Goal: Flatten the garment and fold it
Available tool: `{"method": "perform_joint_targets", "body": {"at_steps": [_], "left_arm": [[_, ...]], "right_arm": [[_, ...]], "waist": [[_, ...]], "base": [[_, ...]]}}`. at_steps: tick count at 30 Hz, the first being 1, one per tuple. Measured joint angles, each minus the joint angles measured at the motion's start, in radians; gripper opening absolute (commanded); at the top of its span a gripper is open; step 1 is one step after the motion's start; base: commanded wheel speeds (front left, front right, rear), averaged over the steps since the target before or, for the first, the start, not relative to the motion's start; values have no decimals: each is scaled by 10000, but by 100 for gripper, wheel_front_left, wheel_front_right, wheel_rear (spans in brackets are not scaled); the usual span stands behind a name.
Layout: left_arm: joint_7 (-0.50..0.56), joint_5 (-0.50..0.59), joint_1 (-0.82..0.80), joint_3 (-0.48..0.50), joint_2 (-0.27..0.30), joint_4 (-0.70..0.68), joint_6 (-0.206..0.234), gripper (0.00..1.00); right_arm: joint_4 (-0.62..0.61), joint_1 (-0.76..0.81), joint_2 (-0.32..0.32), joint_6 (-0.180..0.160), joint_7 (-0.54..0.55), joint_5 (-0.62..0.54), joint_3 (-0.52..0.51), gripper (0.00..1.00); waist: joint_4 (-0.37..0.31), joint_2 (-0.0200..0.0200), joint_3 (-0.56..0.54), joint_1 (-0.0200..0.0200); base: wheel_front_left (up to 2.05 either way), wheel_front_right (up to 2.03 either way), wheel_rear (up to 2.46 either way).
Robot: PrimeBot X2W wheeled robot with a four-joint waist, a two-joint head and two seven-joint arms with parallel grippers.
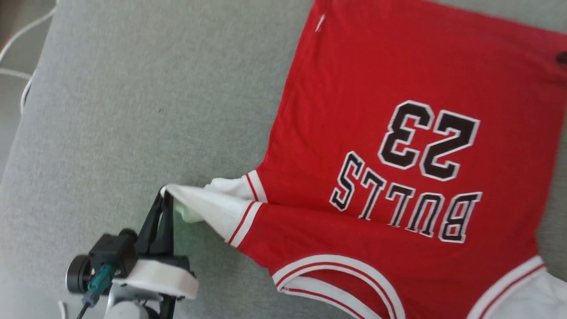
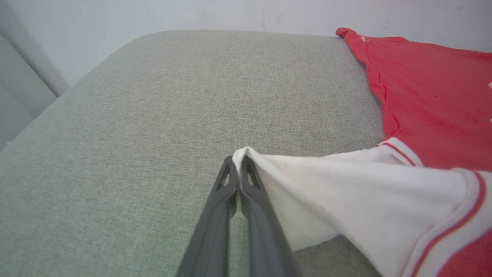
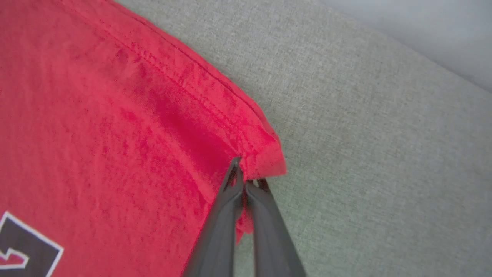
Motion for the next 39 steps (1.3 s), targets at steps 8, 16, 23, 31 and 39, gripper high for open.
{"method": "perform_joint_targets", "body": {"at_steps": [8,16,23,31,39], "left_arm": [[2,-19,817,286,255,173,6,0],[65,-228,1696,593,510,209,140,0],[190,-391,2158,750,606,82,253,0],[228,-449,2243,744,711,44,282,0],[247,-451,2219,617,713,94,282,0]], "right_arm": [[-1772,726,-788,0,-757,1532,1126,0],[-4397,2769,-3028,0,-1089,2846,2155,0],[-5697,5621,-4583,0,-1643,3720,2499,0],[-5781,8717,-4748,0,-2510,4232,2474,0],[-5195,10351,-3609,0,-3252,4109,2303,100]], "waist": [[-616,0,-1225,-2],[-1415,0,-2306,-3],[-2228,0,-2921,-4],[-2840,0,-3251,-3],[-2830,0,-3240,-2]], "base": [[0,0,0],[0,0,0],[0,0,0],[0,0,0],[0,0,0]]}}
